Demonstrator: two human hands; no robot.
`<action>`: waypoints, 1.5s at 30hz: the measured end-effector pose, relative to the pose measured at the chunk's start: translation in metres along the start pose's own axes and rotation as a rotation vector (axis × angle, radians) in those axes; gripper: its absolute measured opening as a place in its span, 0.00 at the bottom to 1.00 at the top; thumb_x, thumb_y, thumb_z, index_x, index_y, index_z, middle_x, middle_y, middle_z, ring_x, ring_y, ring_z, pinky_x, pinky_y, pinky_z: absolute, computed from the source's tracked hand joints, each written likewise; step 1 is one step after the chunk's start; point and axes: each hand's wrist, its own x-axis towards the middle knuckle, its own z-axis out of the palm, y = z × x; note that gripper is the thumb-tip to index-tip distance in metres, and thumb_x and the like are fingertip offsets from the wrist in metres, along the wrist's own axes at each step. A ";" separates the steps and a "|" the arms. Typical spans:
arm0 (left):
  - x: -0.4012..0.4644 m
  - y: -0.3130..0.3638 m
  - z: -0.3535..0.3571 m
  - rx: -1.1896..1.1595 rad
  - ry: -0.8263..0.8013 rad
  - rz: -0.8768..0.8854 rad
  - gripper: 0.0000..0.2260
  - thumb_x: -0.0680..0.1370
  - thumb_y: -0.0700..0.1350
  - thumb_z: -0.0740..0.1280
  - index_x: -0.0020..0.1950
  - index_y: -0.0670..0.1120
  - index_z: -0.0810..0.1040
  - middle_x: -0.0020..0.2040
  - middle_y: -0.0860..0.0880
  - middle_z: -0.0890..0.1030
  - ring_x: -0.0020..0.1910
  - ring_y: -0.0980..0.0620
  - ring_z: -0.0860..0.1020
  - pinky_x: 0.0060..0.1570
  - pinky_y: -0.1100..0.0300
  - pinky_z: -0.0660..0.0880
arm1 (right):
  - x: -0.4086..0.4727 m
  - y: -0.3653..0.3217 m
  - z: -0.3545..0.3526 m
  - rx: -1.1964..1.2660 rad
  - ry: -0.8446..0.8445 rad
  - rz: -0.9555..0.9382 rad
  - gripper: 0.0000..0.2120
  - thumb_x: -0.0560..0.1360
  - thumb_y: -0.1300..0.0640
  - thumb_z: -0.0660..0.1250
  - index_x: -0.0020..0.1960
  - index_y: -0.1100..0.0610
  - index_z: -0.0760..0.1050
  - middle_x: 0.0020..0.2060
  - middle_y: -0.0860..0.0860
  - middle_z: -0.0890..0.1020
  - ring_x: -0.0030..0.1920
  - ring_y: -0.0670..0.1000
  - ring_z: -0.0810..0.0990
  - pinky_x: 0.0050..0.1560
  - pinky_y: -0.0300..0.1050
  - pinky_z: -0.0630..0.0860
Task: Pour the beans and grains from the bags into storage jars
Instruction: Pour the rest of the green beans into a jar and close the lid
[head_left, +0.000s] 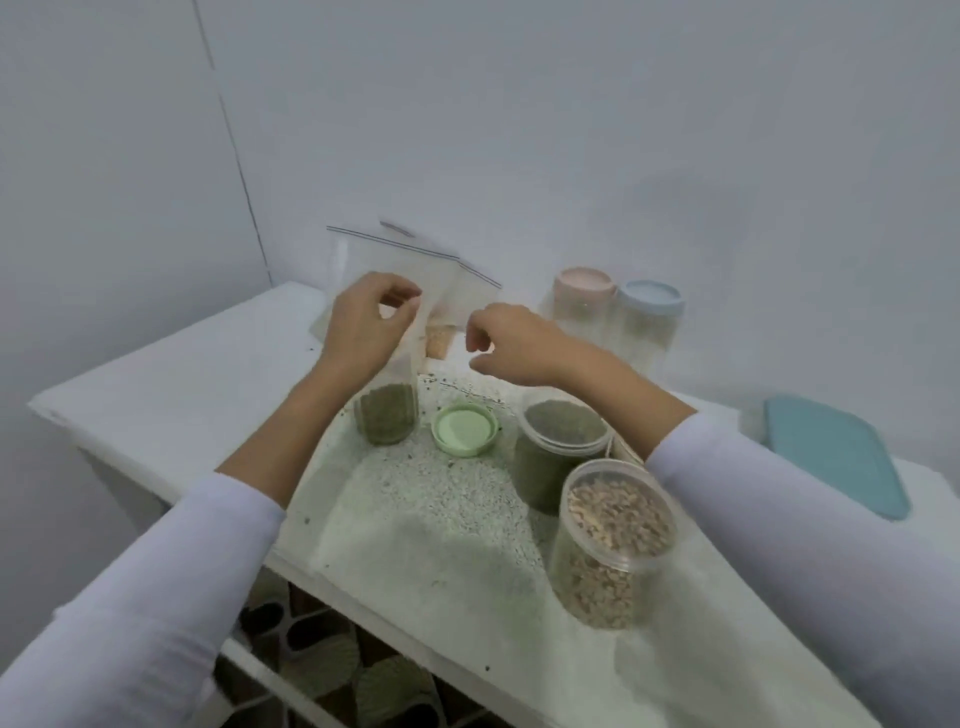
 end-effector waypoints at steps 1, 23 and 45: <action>0.010 -0.015 -0.009 0.001 0.054 -0.029 0.06 0.78 0.38 0.66 0.52 0.40 0.80 0.51 0.46 0.80 0.47 0.55 0.75 0.43 0.78 0.67 | 0.020 -0.008 0.006 -0.056 -0.129 0.011 0.12 0.76 0.59 0.65 0.58 0.63 0.74 0.55 0.56 0.77 0.53 0.54 0.75 0.52 0.48 0.71; 0.049 -0.143 0.009 -0.854 -0.246 -0.531 0.14 0.82 0.43 0.56 0.47 0.43 0.80 0.38 0.48 0.84 0.41 0.48 0.82 0.48 0.56 0.78 | 0.127 0.022 0.102 0.307 0.092 0.569 0.43 0.63 0.63 0.77 0.70 0.53 0.55 0.64 0.58 0.61 0.63 0.62 0.67 0.59 0.53 0.77; 0.047 -0.158 0.000 -0.973 -0.454 -0.438 0.21 0.78 0.55 0.55 0.57 0.43 0.78 0.51 0.44 0.82 0.50 0.49 0.80 0.46 0.58 0.78 | 0.128 -0.028 0.123 1.355 0.312 0.126 0.19 0.50 0.59 0.77 0.38 0.50 0.78 0.61 0.51 0.78 0.62 0.57 0.74 0.60 0.54 0.73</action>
